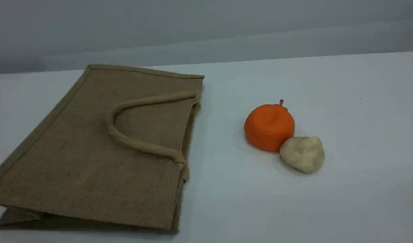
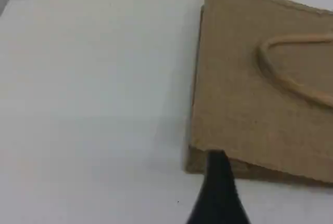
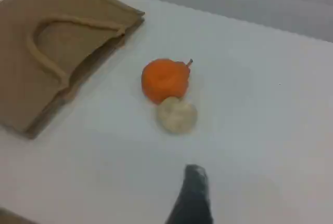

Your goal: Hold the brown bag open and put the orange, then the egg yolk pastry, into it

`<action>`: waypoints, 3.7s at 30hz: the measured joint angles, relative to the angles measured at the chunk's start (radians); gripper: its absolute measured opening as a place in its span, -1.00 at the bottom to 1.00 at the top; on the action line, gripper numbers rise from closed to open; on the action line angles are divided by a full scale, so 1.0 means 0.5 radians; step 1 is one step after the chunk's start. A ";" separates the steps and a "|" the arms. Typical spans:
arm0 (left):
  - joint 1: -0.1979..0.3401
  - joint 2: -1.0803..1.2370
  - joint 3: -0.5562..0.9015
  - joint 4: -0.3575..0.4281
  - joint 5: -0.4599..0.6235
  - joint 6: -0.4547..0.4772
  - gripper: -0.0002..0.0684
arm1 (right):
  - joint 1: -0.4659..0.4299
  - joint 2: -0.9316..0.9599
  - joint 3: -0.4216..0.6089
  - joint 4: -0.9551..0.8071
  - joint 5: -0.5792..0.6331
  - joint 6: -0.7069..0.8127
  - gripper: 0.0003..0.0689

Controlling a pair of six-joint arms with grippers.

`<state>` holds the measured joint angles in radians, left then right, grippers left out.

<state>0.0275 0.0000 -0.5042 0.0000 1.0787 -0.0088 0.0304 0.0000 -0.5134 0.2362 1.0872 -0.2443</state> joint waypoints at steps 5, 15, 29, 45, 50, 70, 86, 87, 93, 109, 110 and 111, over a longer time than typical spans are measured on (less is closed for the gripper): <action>0.000 0.000 0.000 0.000 0.000 0.000 0.37 | 0.000 0.000 0.000 0.000 0.000 0.000 0.60; 0.000 0.000 0.000 0.000 0.000 0.000 0.37 | 0.000 0.000 0.000 0.000 0.000 0.000 0.60; 0.000 0.000 0.000 0.000 0.000 0.000 0.37 | 0.000 0.000 0.000 0.000 0.000 0.000 0.60; 0.000 0.000 0.000 0.000 0.000 0.002 0.37 | 0.002 0.000 0.000 0.002 -0.021 0.000 0.60; 0.000 0.000 0.000 0.000 0.000 0.000 0.37 | 0.002 0.000 0.000 0.008 -0.021 0.016 0.60; 0.000 0.992 -0.493 0.143 -0.257 -0.115 0.37 | 0.002 0.803 -0.537 -0.014 -0.339 0.169 0.60; 0.000 2.101 -1.014 0.046 -0.451 -0.113 0.37 | 0.000 1.767 -0.983 -0.025 -0.441 0.171 0.60; 0.000 2.160 -1.041 0.046 -0.453 -0.113 0.37 | 0.000 1.817 -1.006 -0.029 -0.441 0.171 0.60; 0.000 2.550 -1.220 0.037 -0.451 -0.113 0.37 | 0.000 2.068 -1.130 -0.038 -0.435 0.172 0.60; -0.043 3.292 -1.535 0.031 -0.464 -0.222 0.37 | 0.000 2.237 -1.168 -0.060 -0.485 0.172 0.60; -0.059 3.325 -1.548 0.031 -0.466 -0.226 0.37 | 0.000 2.240 -1.168 -0.060 -0.485 0.172 0.60; -0.082 3.365 -1.558 0.031 -0.490 -0.237 0.37 | 0.000 2.244 -1.168 -0.060 -0.485 0.172 0.60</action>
<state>-0.0136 1.6823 -1.2832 0.0153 0.8336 -0.1273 0.0302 1.1218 -1.0975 0.2063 0.8446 -0.1581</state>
